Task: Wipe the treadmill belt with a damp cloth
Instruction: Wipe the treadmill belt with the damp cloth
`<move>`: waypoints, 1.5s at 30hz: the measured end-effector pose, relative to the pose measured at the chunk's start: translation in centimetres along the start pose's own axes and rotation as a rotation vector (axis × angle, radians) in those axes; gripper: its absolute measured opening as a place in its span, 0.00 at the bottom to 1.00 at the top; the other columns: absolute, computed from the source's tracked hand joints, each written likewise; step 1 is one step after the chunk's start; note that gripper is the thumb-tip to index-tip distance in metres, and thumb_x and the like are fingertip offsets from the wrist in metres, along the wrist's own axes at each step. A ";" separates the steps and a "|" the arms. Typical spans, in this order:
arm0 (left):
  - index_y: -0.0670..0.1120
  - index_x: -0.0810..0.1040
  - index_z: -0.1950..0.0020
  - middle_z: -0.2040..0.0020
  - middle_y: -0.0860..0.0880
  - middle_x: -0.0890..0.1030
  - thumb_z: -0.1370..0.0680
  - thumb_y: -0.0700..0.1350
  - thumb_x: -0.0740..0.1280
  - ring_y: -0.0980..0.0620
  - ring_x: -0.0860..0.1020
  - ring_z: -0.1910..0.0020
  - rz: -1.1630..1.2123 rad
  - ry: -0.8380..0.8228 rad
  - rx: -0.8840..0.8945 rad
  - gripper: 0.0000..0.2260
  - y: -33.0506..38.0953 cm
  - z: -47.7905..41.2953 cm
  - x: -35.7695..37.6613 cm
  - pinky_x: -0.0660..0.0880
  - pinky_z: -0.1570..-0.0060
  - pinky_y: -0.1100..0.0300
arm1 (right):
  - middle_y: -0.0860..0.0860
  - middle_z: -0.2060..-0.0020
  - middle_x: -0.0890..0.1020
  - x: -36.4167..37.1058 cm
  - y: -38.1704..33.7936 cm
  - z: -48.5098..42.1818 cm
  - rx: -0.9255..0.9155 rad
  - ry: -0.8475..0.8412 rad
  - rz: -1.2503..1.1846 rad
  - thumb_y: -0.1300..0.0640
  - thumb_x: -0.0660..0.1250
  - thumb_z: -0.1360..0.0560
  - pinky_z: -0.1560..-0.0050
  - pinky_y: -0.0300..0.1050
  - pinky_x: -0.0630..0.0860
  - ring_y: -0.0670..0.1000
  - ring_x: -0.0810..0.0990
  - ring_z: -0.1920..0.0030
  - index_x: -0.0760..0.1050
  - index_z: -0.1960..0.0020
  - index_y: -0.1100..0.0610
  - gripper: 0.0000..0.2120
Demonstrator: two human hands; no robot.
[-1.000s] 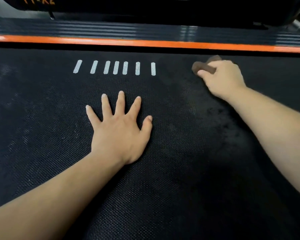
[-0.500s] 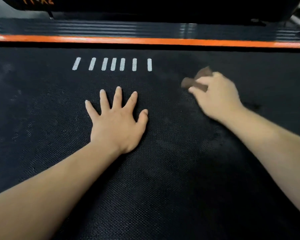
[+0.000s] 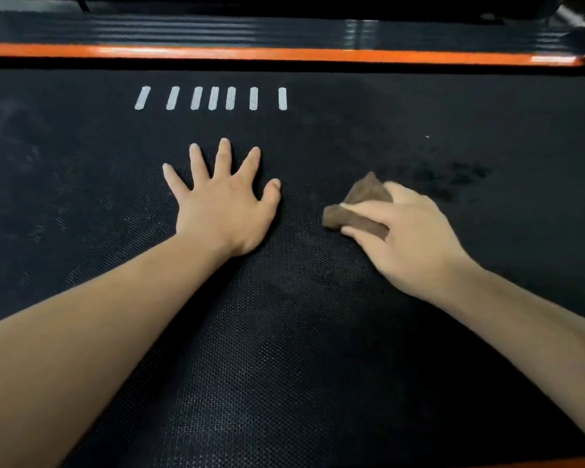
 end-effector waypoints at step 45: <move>0.55 0.55 0.17 0.15 0.44 0.50 0.21 0.68 0.44 0.39 0.45 0.17 -0.004 -0.037 0.199 0.35 2.8 8.8 0.3 0.40 0.23 0.30 | 0.40 0.48 0.77 -3.7 -0.8 14.2 -0.032 -0.319 -0.172 0.34 0.65 0.30 0.39 0.37 0.66 0.40 0.71 0.46 0.81 0.41 0.35 0.20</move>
Point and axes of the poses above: each hand's wrist, its own z-axis away from the middle knuckle, its own x-axis out of the palm, y = z × x, the point moved 6 cm from there along -z, towards the middle knuckle
